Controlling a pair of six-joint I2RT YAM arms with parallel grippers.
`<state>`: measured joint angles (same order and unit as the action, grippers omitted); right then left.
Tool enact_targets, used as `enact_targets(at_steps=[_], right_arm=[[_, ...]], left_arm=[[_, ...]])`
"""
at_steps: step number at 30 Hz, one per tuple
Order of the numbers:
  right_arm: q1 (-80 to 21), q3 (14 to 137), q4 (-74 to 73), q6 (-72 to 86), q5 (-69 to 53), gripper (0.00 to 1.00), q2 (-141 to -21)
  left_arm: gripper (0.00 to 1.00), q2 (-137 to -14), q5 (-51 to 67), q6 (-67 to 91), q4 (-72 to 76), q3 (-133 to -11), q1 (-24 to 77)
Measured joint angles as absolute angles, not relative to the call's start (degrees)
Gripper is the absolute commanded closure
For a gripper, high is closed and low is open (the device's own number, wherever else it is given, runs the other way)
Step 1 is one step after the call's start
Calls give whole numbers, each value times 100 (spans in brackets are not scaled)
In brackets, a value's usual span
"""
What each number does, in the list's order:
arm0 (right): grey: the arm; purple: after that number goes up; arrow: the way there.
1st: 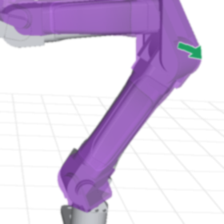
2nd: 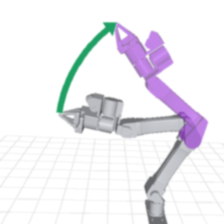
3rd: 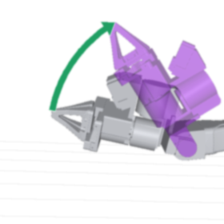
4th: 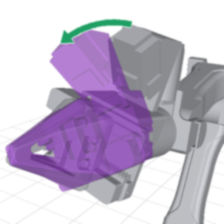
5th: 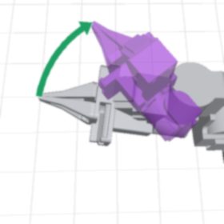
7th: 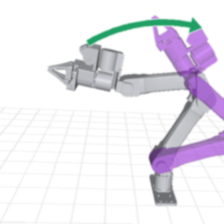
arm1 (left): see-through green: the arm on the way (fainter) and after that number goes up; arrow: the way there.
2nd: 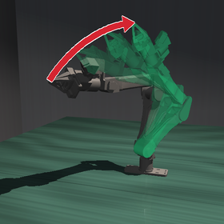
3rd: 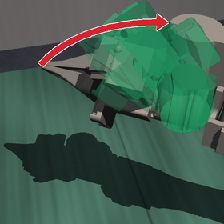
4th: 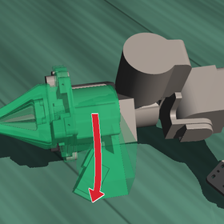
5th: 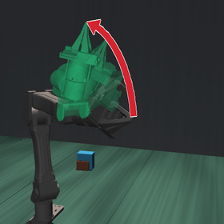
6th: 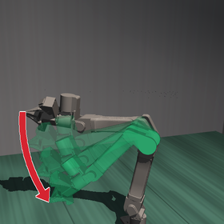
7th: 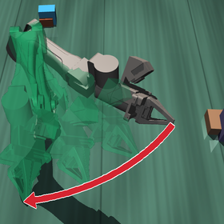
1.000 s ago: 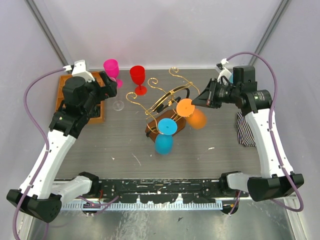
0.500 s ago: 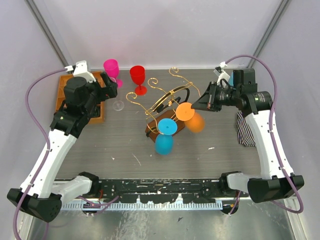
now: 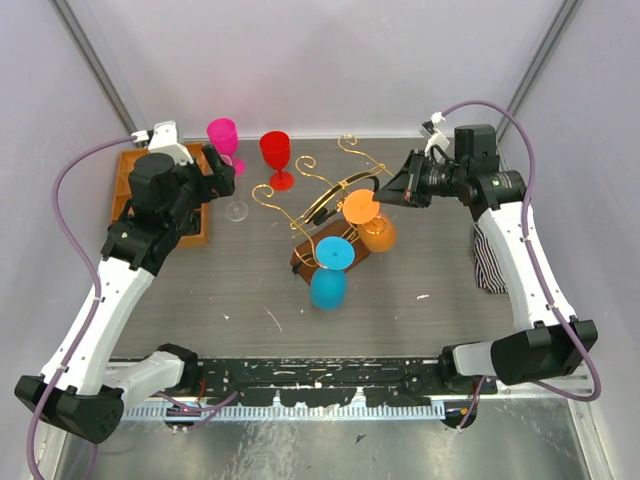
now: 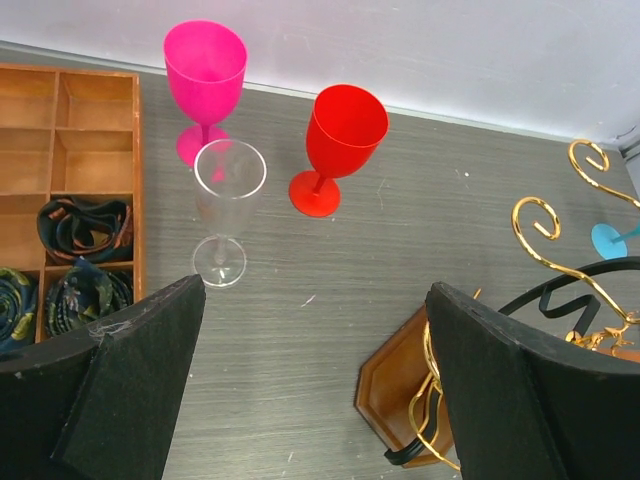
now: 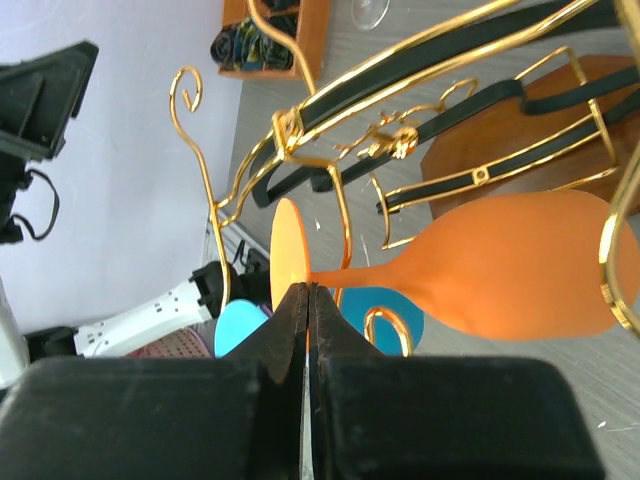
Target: Take the wine glass off the wine glass rack
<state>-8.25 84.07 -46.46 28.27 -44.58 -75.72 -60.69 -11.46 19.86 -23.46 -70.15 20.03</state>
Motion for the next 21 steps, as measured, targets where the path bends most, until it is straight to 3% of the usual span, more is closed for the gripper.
enact_targets(at_steps=[10, 21], right_arm=[[-67, 8774, -4366, 2897, -4421, 99, -7712], [-51, 9378, -3511, 3708, -5417, 99, -7817]], left_arm=[[2, -6027, -1256, 1796, -2349, -7015, 2003], [2, -6025, -1258, 1752, -2349, -7015, 2003]])
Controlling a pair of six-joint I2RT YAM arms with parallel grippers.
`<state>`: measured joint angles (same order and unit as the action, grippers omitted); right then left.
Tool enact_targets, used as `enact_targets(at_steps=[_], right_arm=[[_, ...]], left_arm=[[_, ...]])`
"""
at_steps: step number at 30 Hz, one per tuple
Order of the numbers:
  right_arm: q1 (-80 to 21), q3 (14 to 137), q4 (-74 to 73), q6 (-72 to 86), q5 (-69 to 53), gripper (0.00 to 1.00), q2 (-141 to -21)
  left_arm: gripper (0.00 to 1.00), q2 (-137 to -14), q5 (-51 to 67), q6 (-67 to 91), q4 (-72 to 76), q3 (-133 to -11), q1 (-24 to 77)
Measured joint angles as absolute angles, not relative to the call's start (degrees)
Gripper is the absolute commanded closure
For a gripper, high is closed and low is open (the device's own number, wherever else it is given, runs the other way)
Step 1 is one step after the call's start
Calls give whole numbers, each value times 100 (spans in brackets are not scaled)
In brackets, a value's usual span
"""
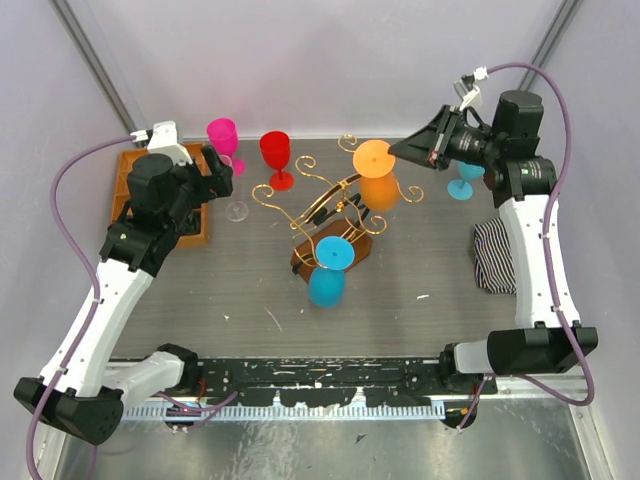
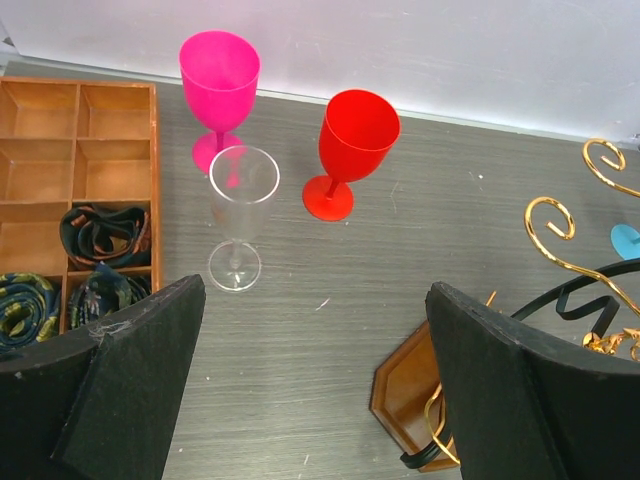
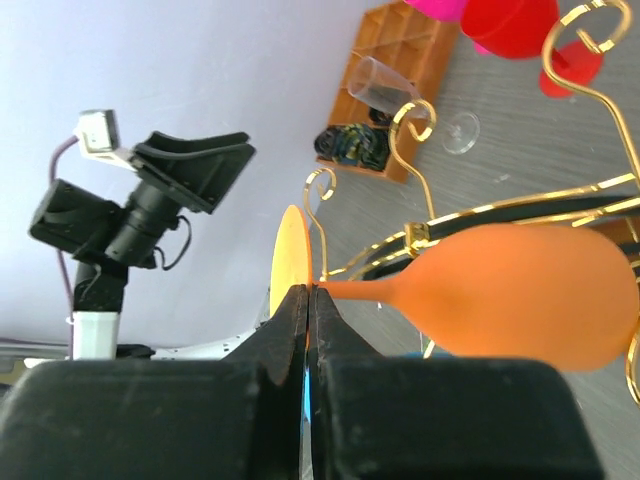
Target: Take the wine glass off the wine glass rack
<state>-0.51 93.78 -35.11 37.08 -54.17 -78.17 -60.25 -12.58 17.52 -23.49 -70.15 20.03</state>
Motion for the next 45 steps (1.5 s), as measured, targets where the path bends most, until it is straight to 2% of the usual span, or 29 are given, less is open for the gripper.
enact_targets(at_steps=[7, 12, 17, 22, 28, 32, 38, 45], right_arm=[[-51, 10123, -2714, 4084, -5564, 99, -7975], [-54, 11017, -2399, 3671, -5312, 99, -8508], [-64, 12046, -2591, 2554, -4254, 99, -9515], [-145, 13378, -3055, 1367, -2845, 99, -11072], [-561, 13434, -3308, -296, -119, 100, -12134], [-860, 13144, -2926, -1420, 1441, 100, -12516], [-1061, 12720, -1706, -2836, 2893, 100, -12877], [-1076, 12136, -886, -3680, 3758, 100, -13218]], left_arm=[[2, -6025, -1258, 1732, -2346, -7017, 2003], [2, -6025, -1258, 1717, -2344, -7015, 2003], [2, -6027, -1258, 1712, -2344, -7015, 2003], [2, -6055, -1295, 1649, -2342, -7015, 2003], [2, -6106, -1297, 1636, -2294, -6890, 2003], [2, -6184, -1297, 1645, -2281, -6796, 2003], [2, -6270, -1297, 1673, -2215, -6711, 2003], [2, -6285, -1299, 1702, -2104, -6541, 2003]])
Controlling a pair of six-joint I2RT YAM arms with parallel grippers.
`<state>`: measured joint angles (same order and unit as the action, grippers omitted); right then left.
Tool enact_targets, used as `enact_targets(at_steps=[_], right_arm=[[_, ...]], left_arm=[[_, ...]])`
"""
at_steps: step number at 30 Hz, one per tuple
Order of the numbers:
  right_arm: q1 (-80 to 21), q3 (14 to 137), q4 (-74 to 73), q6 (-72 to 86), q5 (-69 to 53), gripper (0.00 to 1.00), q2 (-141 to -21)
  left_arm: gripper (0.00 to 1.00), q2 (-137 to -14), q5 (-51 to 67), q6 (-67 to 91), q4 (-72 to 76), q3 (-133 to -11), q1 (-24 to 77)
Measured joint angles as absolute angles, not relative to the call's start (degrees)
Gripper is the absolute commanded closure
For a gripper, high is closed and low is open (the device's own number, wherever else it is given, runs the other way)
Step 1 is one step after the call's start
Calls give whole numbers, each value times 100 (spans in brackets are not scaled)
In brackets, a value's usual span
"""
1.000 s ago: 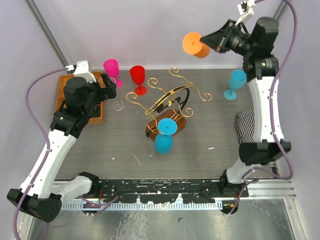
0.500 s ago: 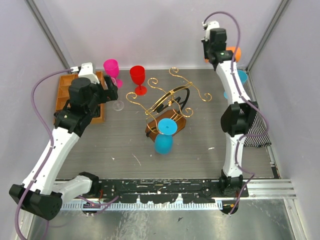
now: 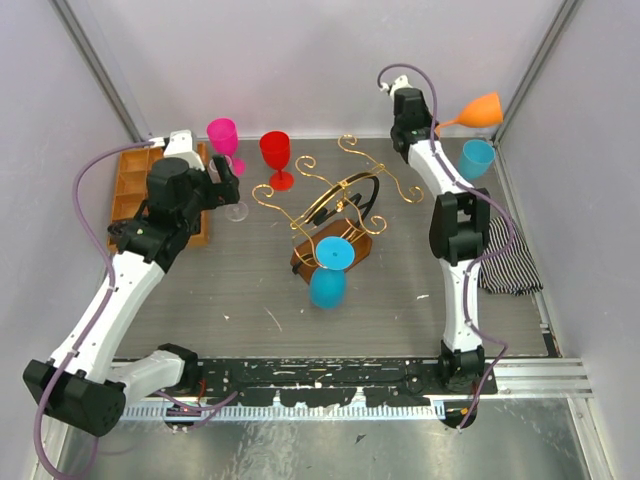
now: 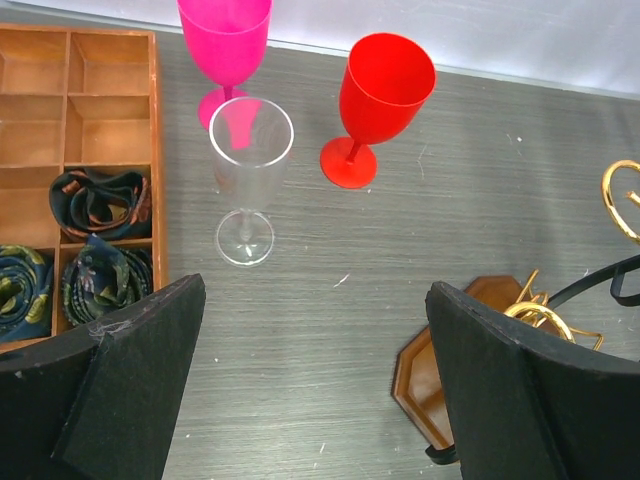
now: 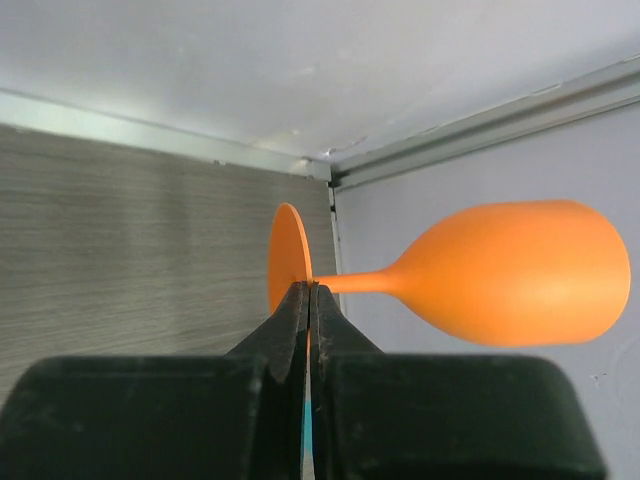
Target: Take the wine glass off the wine glass rack
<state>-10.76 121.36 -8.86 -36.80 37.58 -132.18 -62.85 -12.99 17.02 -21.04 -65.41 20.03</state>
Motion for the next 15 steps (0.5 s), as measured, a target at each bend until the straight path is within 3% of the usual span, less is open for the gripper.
enact_targets(at_steps=[15], right_arm=[[-1109, 11592, -301, -4182, 4134, 100, -13703]], left_arm=[[2, -6311, -1299, 1767, -2012, -6396, 2003]])
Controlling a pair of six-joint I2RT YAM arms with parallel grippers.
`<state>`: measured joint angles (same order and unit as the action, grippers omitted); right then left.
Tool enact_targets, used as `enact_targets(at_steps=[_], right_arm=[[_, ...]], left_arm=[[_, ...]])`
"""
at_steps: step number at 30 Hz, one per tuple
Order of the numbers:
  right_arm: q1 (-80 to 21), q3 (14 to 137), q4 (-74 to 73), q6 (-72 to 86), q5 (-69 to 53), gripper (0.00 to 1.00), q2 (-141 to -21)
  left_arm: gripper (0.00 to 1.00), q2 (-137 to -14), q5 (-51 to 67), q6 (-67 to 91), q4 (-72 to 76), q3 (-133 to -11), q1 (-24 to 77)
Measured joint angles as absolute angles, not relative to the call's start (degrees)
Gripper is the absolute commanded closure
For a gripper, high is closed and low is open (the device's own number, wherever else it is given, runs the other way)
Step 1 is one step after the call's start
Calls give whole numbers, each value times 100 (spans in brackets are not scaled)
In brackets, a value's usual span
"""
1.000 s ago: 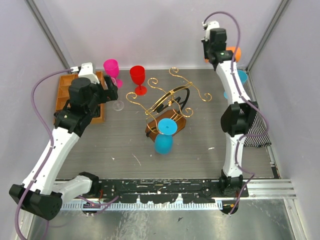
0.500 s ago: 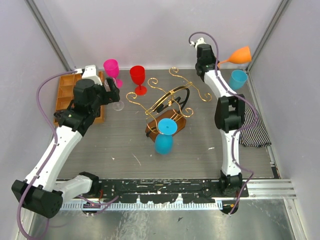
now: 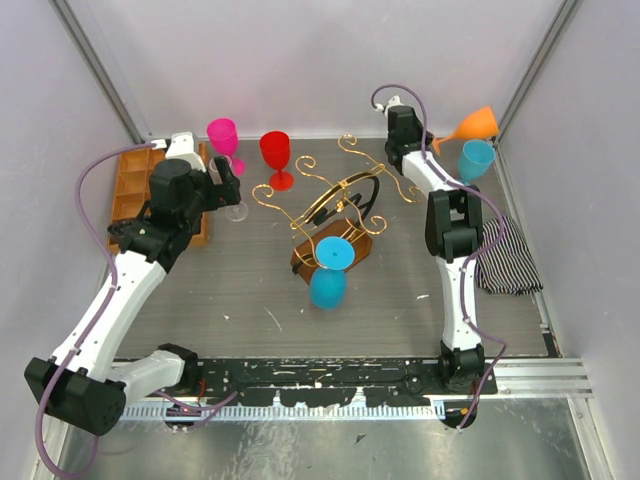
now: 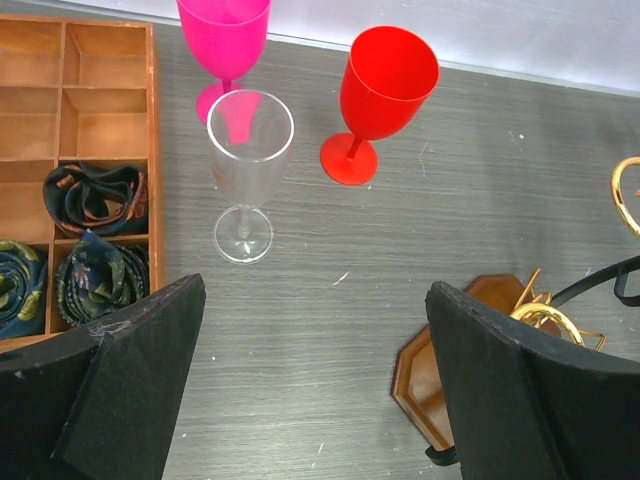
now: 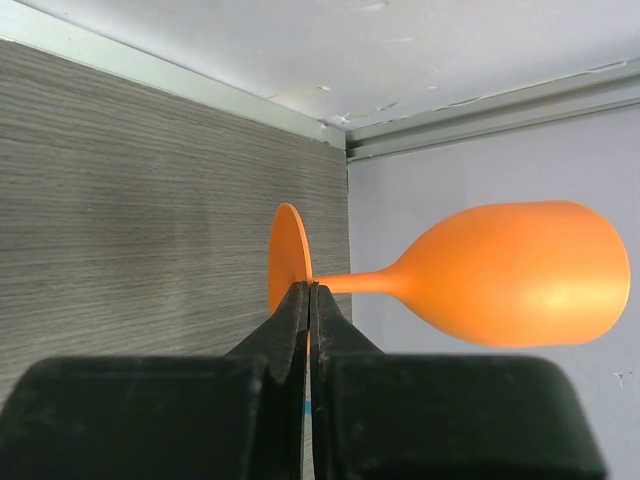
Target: Take the wine glass off the wine glass rack
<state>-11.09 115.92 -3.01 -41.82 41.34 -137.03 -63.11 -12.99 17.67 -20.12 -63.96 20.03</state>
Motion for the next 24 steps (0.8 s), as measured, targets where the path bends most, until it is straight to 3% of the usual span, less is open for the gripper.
enact_targets(at_steps=[24], right_arm=[[-1109, 11441, -528, -4283, 3852, 100, -14055]], left_arm=[[2, -6305, -1352, 1806, -1929, -6267, 2003]])
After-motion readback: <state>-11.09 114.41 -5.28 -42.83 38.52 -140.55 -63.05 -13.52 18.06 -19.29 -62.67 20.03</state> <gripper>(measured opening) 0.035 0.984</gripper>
